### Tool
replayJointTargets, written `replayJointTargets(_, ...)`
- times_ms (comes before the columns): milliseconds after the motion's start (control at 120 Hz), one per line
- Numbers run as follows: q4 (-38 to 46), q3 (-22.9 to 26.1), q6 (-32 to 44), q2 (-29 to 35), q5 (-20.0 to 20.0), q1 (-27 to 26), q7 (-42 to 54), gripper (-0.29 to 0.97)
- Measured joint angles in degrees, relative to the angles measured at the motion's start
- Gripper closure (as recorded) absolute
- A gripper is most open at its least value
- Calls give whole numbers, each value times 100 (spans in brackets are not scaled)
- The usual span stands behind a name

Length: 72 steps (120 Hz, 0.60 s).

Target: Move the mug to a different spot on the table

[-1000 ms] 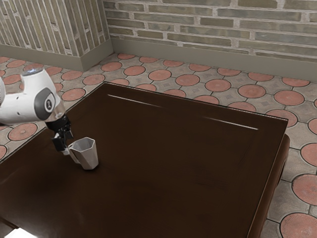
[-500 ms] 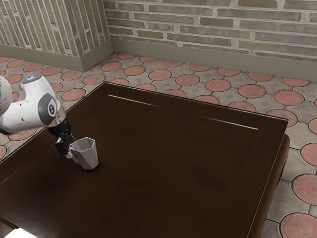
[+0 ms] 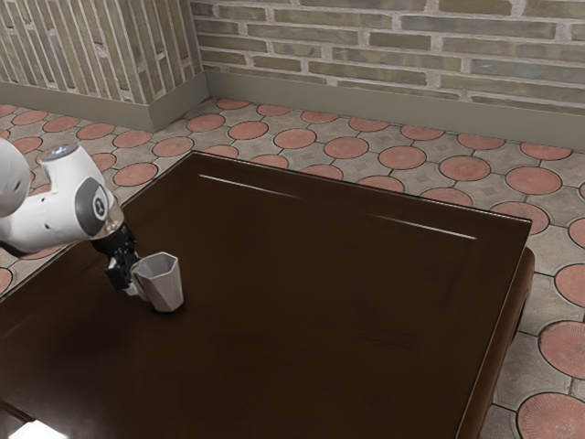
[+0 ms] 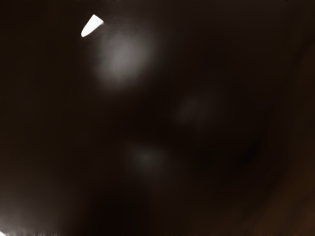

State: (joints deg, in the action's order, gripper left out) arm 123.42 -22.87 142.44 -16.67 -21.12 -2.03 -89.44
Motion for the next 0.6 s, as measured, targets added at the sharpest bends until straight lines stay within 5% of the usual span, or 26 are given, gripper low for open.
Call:
replayJointTargets(200,0,-6,-106,17,-12,3,153,55)
replayJointTargets(383,34,-4,-183,84,-93,5,286,67)
replayJointTargets(600,30,-5,-616,306,-659,-13,502,72)
